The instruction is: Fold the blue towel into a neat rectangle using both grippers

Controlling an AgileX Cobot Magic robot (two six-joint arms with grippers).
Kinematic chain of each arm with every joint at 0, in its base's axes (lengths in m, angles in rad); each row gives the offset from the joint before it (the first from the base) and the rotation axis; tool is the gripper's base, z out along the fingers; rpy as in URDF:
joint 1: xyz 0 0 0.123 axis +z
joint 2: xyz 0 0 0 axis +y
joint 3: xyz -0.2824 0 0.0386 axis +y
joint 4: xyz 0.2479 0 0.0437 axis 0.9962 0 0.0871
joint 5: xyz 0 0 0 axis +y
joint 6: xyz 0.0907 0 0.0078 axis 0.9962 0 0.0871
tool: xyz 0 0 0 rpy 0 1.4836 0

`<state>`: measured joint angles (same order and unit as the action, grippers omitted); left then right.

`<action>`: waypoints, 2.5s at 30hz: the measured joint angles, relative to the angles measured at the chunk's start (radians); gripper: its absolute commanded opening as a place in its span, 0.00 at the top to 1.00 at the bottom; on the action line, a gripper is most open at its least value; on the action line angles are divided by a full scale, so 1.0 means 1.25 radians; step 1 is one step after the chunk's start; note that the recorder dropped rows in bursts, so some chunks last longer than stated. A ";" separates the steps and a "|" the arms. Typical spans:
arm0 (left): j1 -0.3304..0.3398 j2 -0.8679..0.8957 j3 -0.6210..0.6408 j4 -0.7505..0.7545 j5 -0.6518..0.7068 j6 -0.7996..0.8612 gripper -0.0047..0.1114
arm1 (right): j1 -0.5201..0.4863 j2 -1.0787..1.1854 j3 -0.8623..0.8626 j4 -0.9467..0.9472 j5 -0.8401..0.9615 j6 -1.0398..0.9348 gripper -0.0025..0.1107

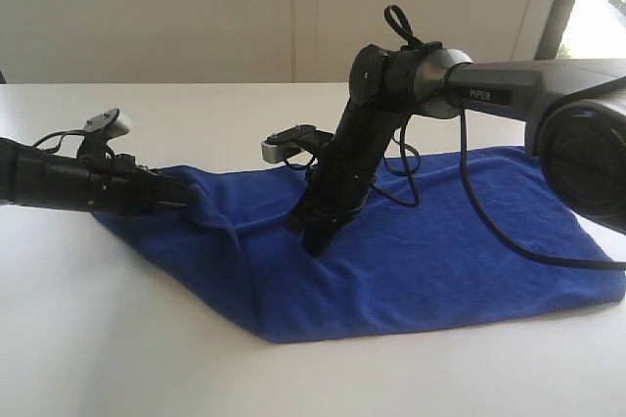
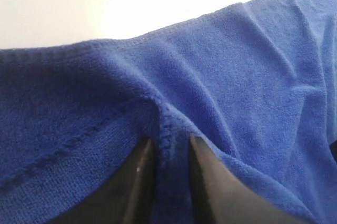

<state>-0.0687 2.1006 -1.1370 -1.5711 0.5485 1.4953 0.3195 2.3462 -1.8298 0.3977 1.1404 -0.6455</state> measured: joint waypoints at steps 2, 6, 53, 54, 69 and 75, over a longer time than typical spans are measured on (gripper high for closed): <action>0.000 0.000 0.000 0.000 0.000 0.000 0.83 | 0.000 0.000 0.000 0.000 0.000 0.000 0.98; 0.000 0.000 0.000 0.009 0.000 0.000 0.96 | 0.000 0.000 0.000 0.000 0.000 0.000 0.98; 0.011 -0.342 0.140 1.173 0.257 -0.959 0.57 | 0.000 0.000 0.000 0.008 -0.040 0.000 0.60; 0.011 -0.342 0.140 1.173 0.257 -0.957 0.49 | 0.002 -0.001 0.000 0.014 -0.042 0.000 0.55; 0.007 -0.378 0.052 0.936 -0.055 -0.873 0.96 | -0.024 -0.129 0.004 -0.271 -0.084 0.104 0.98; 0.000 -0.177 -0.028 0.892 -0.113 -0.791 0.96 | -0.290 -0.086 -0.009 -0.238 -0.208 0.155 0.98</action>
<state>-0.0682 1.8800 -1.1721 -0.4560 0.4067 0.5060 -0.0425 2.2392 -1.8414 0.1003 0.8804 -0.4513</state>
